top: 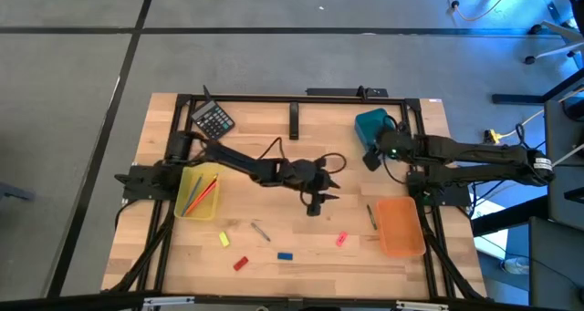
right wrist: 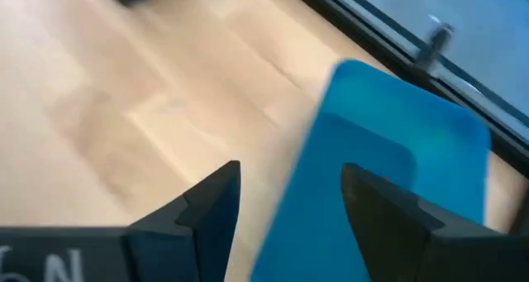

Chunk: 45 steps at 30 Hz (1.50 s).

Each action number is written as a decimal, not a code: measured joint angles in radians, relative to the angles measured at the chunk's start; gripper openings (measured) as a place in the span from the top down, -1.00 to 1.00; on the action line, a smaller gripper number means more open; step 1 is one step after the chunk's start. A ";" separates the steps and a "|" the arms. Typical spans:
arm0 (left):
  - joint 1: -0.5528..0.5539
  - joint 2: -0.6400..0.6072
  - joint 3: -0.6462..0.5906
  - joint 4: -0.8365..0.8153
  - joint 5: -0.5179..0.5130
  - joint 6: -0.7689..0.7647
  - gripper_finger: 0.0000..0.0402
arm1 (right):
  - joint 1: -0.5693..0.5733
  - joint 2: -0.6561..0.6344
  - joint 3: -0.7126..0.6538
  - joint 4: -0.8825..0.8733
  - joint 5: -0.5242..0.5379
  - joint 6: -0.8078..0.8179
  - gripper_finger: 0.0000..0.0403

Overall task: Sort crayons/erasers/pens/pencils in bins
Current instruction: Put the green crayon into the blue bin

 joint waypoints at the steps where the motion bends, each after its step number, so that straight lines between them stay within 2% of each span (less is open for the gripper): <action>1: 0.010 0.029 0.028 -0.002 0.027 0.000 0.27 | 0.015 -0.020 0.000 0.004 0.001 0.002 -0.04; 8: 0.052 0.272 0.355 -0.040 0.248 0.052 0.27 | 0.074 -0.142 0.023 -0.018 0.001 0.005 -0.02; 12: 0.067 0.390 0.548 -0.144 0.302 0.113 0.27 | 0.087 -0.183 0.039 -0.040 0.001 0.002 -0.02; 16: 0.078 0.477 0.656 -0.151 0.374 0.133 0.27 | 0.089 -0.205 0.039 -0.056 -0.003 -0.001 -0.02; 20: 0.081 0.539 0.712 -0.128 0.422 0.136 0.27 | 0.089 -0.208 0.039 -0.075 -0.003 -0.001 -0.02; 28: 0.079 0.614 0.723 -0.016 0.411 0.135 0.27 | 0.089 -0.208 0.039 -0.074 -0.003 -0.001 -0.02; 36: 0.063 0.672 0.725 0.010 0.389 0.131 0.27 | 0.089 -0.208 0.039 -0.067 -0.004 0.002 -0.03; 41: 0.049 0.711 0.812 -0.045 0.335 0.117 0.27 | 0.089 -0.208 0.039 -0.065 -0.005 0.003 -0.03; 45: 0.047 0.720 0.856 -0.097 0.332 0.129 0.27 | 0.089 -0.209 0.040 -0.064 -0.026 0.005 -0.03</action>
